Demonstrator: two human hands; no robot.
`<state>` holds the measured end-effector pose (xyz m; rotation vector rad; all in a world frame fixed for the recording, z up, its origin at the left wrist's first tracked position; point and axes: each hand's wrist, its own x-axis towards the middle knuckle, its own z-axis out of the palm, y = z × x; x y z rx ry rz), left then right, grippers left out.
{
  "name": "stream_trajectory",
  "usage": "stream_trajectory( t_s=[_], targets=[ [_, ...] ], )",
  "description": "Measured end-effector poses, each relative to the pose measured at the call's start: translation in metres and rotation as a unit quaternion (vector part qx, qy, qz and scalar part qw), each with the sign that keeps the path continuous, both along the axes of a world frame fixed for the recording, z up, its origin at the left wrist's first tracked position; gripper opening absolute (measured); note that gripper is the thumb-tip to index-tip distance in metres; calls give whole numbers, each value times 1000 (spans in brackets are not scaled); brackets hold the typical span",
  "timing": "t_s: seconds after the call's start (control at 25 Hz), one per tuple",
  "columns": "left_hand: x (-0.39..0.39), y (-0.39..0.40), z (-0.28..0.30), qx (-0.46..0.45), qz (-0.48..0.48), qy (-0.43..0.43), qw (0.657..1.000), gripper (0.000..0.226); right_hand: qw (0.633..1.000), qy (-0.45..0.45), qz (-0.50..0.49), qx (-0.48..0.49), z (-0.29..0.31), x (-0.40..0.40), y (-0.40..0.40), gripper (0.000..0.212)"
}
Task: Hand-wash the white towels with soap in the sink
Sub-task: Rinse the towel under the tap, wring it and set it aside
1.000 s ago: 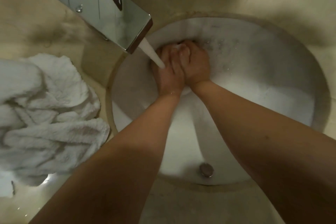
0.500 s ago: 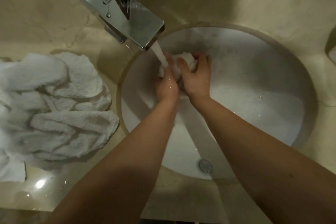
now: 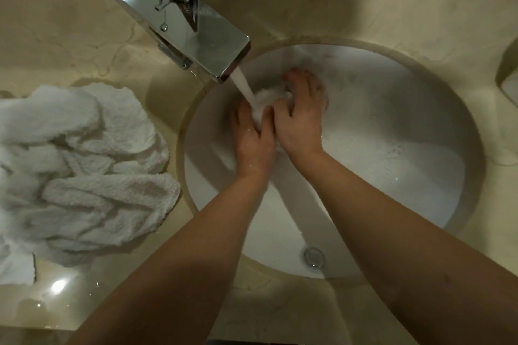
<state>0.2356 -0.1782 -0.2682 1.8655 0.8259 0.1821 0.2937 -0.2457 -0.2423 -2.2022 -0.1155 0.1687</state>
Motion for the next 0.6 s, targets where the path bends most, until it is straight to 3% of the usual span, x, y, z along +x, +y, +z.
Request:
stream_trajectory(
  t_s=[0.16, 0.32, 0.48, 0.52, 0.6],
  targets=[
    [14, 4, -5, -35, 48, -42, 997, 64, 997, 48, 65, 0, -15, 2, 3, 45],
    [26, 0, 0, -150, 61, -54, 985, 43, 997, 55, -24, 42, -24, -8, 0, 52],
    [20, -10, -11, -144, 62, -56, 986, 32, 991, 104, -69, 43, -25, 2, 4, 61],
    [19, -11, -19, -129, 45, -37, 990, 37, 990, 108, -77, 46, -28, 4, 3, 61],
    [16, -9, -33, -78, -86, 37, 993, 50, 990, 97, -86, 51, -34, 6, 4, 61]
  ],
)
